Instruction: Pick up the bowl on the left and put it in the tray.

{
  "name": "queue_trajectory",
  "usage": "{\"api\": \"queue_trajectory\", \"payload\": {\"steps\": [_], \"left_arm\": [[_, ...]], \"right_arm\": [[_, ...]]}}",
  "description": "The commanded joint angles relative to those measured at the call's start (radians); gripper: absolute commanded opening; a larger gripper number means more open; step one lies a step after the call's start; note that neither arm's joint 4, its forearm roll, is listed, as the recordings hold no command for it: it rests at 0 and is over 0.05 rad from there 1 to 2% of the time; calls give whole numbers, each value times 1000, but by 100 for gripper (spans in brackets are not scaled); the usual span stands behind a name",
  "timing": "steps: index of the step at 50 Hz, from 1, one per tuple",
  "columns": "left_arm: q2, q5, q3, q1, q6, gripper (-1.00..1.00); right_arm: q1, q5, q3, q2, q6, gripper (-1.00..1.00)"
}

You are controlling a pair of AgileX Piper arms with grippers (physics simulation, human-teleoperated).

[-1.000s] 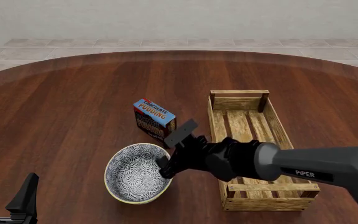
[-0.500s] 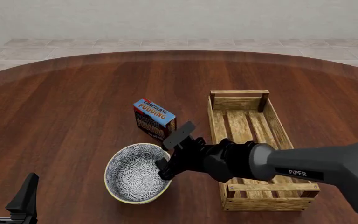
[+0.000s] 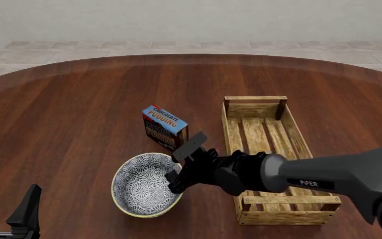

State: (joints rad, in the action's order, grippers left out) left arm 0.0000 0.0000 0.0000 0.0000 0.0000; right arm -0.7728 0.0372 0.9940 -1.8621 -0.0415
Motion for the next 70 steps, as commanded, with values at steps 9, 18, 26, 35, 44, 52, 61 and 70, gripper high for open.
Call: {"api": "queue_trajectory", "payload": {"steps": [9,18,26,35,44,52,61,70], "left_arm": [[0,0,0,0,0,100],[0,0,0,0,0,100],[0,0,0,0,0,100],[0,0,0,0,0,100],[0,0,0,0,0,100],[0,0,0,0,0,100],[0,0,0,0,0,100],[0,0,0,0,0,100]], "right_arm": [[5,12,5,-22,-1,100],[7,15,9,-30,0,100],[7,18,11,-37,3,100],[8,23,15,-44,4,100],[10,27,18,-54,5,100],[10,33,19,-64,7,100],[12,39,22,-76,6,100],[20,53,17,-83,-2,-100]]}}
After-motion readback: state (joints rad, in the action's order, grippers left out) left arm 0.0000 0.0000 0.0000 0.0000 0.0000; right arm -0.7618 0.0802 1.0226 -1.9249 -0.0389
